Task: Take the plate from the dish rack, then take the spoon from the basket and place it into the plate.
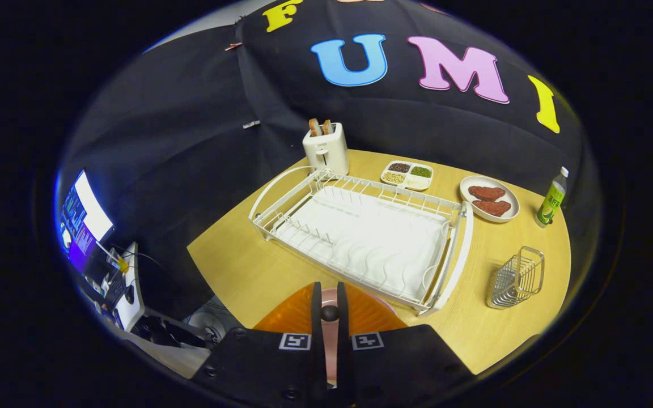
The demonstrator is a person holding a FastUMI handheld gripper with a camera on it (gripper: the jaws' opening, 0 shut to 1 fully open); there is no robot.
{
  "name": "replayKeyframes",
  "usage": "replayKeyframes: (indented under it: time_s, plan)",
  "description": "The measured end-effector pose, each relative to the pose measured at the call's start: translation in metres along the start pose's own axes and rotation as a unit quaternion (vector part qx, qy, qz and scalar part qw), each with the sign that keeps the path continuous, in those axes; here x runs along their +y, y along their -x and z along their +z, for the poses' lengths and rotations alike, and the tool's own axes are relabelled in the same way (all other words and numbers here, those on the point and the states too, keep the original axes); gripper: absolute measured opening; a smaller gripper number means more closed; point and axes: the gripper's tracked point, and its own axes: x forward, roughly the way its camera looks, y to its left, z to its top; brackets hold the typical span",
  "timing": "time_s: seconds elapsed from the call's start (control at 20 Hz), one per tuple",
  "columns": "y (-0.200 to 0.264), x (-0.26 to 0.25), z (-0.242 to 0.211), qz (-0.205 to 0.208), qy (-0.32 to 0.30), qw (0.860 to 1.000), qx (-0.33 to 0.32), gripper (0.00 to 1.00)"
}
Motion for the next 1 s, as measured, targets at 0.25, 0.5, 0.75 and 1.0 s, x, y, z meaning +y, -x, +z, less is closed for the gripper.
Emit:
replayKeyframes:
  time_s: [0.25,0.5,0.75,1.0]
  plan:
    - [0.001,-0.001,-0.024,0.023,-0.006,1.000,0.007,0.11]
    - [0.013,-0.008,-0.051,0.042,-0.005,0.999,0.031,0.11]
    - [0.016,-0.023,-0.070,0.050,-0.028,0.997,0.046,0.11]
    - [0.018,-0.027,-0.099,0.043,-0.016,0.996,0.081,0.14]
